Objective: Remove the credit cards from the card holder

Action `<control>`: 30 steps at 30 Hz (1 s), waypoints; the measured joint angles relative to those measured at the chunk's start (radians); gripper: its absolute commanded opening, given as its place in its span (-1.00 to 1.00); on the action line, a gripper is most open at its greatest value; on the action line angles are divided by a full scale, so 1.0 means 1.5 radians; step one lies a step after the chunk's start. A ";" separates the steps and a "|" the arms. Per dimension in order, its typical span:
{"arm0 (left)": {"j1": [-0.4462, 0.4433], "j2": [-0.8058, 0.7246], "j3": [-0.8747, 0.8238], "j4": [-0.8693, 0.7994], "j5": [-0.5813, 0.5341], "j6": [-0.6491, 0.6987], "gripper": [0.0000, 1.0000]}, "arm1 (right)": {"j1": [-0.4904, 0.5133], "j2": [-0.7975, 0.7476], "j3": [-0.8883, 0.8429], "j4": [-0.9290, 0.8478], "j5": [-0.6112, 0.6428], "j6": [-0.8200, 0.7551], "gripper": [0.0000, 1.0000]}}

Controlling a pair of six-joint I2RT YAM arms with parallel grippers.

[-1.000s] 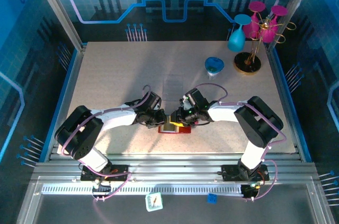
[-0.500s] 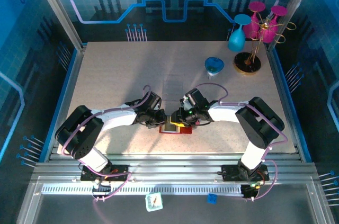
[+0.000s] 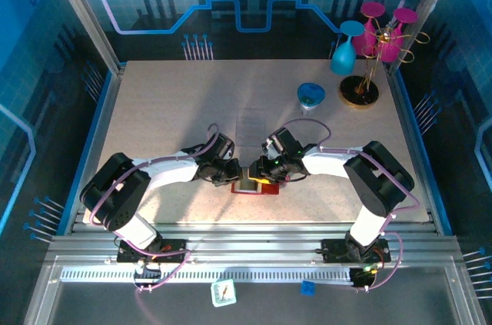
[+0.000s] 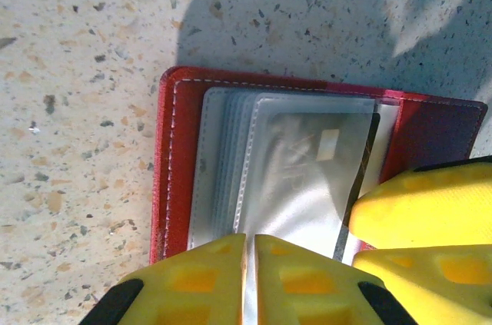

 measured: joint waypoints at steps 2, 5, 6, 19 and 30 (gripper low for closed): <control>0.000 0.000 0.000 0.000 0.000 0.000 -0.76 | 0.000 0.000 0.000 -0.003 0.003 -0.003 -0.21; 0.000 0.000 0.000 0.000 0.000 0.000 -0.75 | 0.000 0.000 0.000 -0.004 0.004 -0.006 -0.21; 0.000 0.000 0.000 0.000 0.000 0.000 -0.75 | 0.000 0.000 0.000 -0.004 0.004 -0.007 -0.21; 0.000 -0.005 0.026 -0.016 0.014 0.000 -0.74 | -0.011 -0.083 -0.015 -0.025 0.007 -0.012 -0.20; 0.000 0.021 0.059 -0.028 0.021 0.005 -0.75 | -0.058 -0.077 -0.060 -0.043 0.020 -0.047 -0.20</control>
